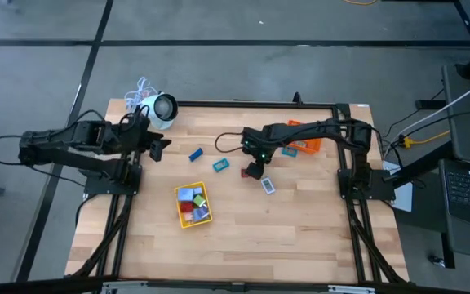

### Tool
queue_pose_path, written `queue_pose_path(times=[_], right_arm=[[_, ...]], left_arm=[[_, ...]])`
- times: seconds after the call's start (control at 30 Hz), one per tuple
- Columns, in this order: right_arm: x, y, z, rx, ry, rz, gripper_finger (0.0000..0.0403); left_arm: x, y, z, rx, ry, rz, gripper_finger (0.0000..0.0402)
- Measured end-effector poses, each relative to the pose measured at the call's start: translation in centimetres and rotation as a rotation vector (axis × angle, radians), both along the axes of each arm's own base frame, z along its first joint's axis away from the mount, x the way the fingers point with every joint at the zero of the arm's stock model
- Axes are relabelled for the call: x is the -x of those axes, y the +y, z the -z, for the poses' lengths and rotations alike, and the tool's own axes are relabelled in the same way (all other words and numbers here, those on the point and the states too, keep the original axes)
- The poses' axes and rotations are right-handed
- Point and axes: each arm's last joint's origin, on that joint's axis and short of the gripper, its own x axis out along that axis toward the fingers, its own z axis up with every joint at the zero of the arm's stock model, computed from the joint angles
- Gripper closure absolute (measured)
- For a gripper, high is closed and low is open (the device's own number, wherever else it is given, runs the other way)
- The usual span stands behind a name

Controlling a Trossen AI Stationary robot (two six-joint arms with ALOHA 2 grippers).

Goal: Pick & Place Office items
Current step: Put the red digital timer into the orange bin

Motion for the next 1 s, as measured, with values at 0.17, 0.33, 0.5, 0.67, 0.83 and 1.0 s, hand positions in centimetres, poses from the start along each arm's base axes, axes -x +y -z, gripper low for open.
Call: queue_pose_path(times=[0.17, 0.33, 0.5, 0.67, 0.83, 1.0], right_arm=[[-1.3, 0.1, -1.4, -0.031, -0.049, -0.026, 0.0177], [-3.0, -0.6, -4.3, -0.015, -0.148, -0.033, 0.0177], [-3.4, -0.4, -5.7, 0.034, -0.144, -0.092, 0.0177], [-3.1, 0.5, -4.2, 0.043, -0.048, -0.176, 0.0178], [-3.6, 2.0, -2.7, 0.092, -0.012, -0.302, 0.0178], [-4.0, 3.4, -1.2, 0.11, 0.01, -0.415, 0.0178]], left_arm=[[0.0, 0.4, 0.1, 0.011, 0.022, 0.031, 0.0186], [0.1, 0.7, 0.1, 0.0, 0.04, 0.053, 0.0186], [0.1, 0.9, 0.1, -0.017, 0.052, 0.052, 0.0186], [0.2, 1.3, 0.1, -0.049, 0.075, 0.048, 0.0186], [0.3, 1.8, 0.1, -0.056, 0.095, 0.054, 0.0186], [0.4, 2.3, 0.2, -0.06, 0.112, 0.056, 0.0186]])
